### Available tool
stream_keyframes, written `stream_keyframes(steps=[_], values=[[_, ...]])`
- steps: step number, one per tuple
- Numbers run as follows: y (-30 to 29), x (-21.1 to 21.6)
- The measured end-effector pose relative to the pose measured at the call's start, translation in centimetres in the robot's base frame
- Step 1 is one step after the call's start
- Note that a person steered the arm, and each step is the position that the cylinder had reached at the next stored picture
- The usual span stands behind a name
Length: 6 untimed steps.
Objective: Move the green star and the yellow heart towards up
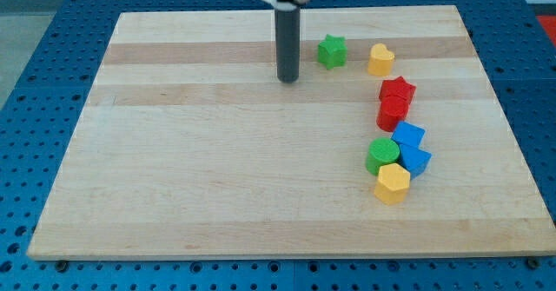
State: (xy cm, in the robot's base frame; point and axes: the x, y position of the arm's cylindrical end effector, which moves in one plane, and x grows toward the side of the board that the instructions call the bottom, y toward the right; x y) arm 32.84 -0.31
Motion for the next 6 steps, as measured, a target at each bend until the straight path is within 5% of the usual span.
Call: stream_keyframes(steps=[1,6], values=[[0.0,-3.0],[5.3,-3.0]])
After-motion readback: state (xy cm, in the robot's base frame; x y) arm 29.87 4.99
